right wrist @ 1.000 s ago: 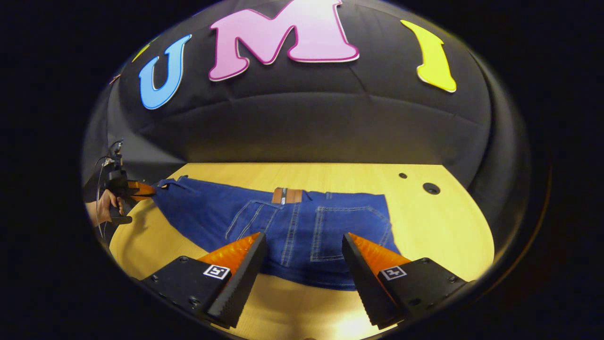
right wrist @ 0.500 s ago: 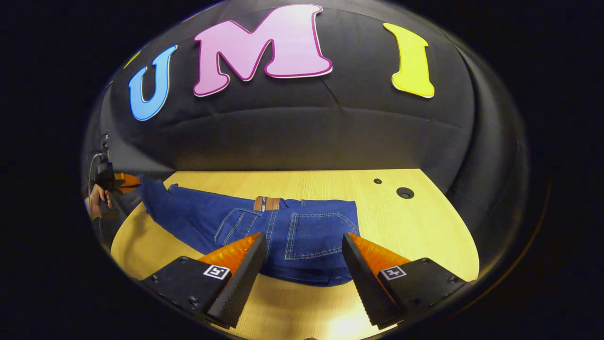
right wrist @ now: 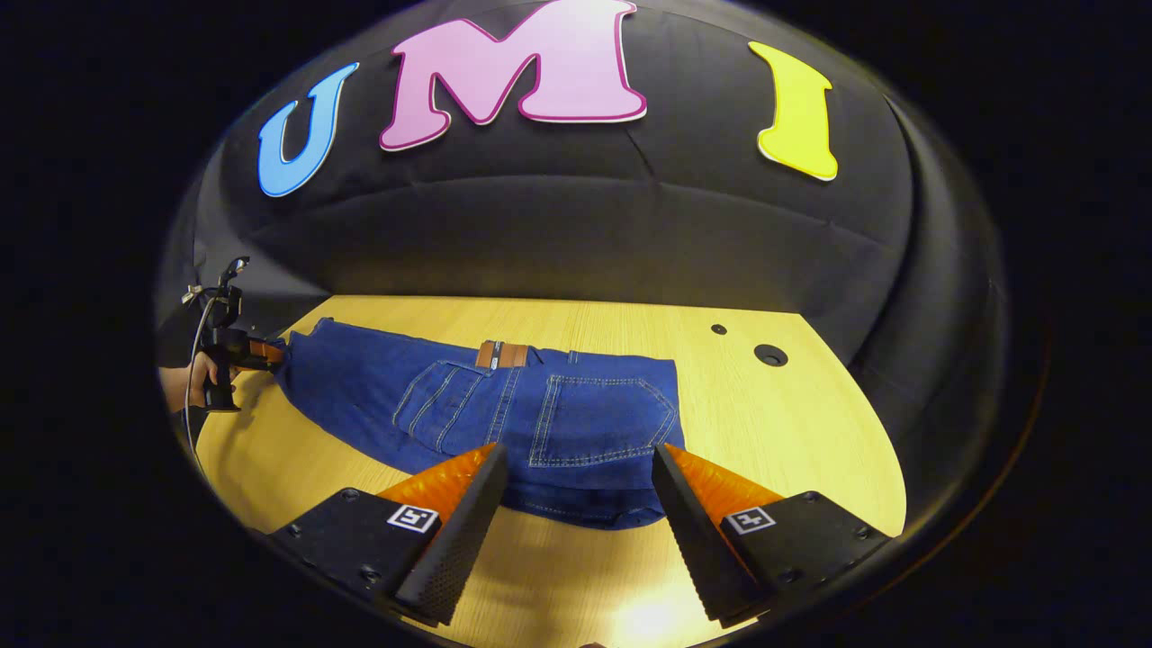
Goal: Grasp the waist and the cuffs of the jeans and fold them to make the two legs overlap; first hold the waist and fold one-third of the jeans toward the cuffs, then hold the cuffs and fold the remaining one-third in the same direction to finish folding.
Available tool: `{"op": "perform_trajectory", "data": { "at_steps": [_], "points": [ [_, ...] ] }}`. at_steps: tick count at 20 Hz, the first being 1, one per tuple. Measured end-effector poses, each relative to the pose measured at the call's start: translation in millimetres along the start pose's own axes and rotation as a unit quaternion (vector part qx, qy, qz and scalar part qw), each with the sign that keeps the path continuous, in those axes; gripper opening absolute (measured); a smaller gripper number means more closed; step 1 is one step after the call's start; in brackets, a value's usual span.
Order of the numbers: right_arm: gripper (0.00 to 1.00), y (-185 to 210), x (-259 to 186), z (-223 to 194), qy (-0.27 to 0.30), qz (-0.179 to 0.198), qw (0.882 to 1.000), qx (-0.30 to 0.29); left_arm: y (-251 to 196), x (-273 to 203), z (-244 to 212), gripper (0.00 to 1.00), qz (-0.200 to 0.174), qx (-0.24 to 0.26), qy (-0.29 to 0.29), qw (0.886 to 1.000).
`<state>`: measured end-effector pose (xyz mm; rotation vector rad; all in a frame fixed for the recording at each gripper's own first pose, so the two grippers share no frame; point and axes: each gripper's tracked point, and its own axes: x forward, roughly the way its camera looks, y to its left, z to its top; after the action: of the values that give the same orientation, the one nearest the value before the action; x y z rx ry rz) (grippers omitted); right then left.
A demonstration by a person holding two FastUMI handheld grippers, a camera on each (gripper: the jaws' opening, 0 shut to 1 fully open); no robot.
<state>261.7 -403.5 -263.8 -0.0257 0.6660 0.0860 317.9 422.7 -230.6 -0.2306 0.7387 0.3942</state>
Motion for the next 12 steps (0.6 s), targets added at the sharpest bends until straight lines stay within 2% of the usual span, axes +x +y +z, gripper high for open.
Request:
{"op": "perform_trajectory", "data": {
  "at_steps": [2,3,4,7,10,12],
  "points": [
    [0.99,5,4,-5,0.004,0.002,1.000,-0.002,-8,-1,2,0.78,-0.014,0.004,-0.009,1.000],
    [0.99,9,6,-7,0.007,0.004,1.000,-0.003,-12,-1,2,0.74,-0.024,0.005,-0.013,1.000],
    [0.99,12,6,-11,0.010,0.008,1.000,-0.003,-16,-2,2,0.47,-0.028,-0.005,-0.012,1.000],
    [0.99,23,7,-19,0.018,0.017,1.000,-0.010,-28,-2,2,0.27,-0.052,-0.029,0.001,0.998],
    [0.99,26,9,-24,0.022,0.020,0.999,-0.012,-38,-4,0,0.07,-0.098,-0.078,0.020,0.992],
    [0.99,23,8,-22,0.022,0.017,1.000,-0.007,-48,-6,-1,0.06,-0.144,-0.141,0.048,0.978]
  ]
}}
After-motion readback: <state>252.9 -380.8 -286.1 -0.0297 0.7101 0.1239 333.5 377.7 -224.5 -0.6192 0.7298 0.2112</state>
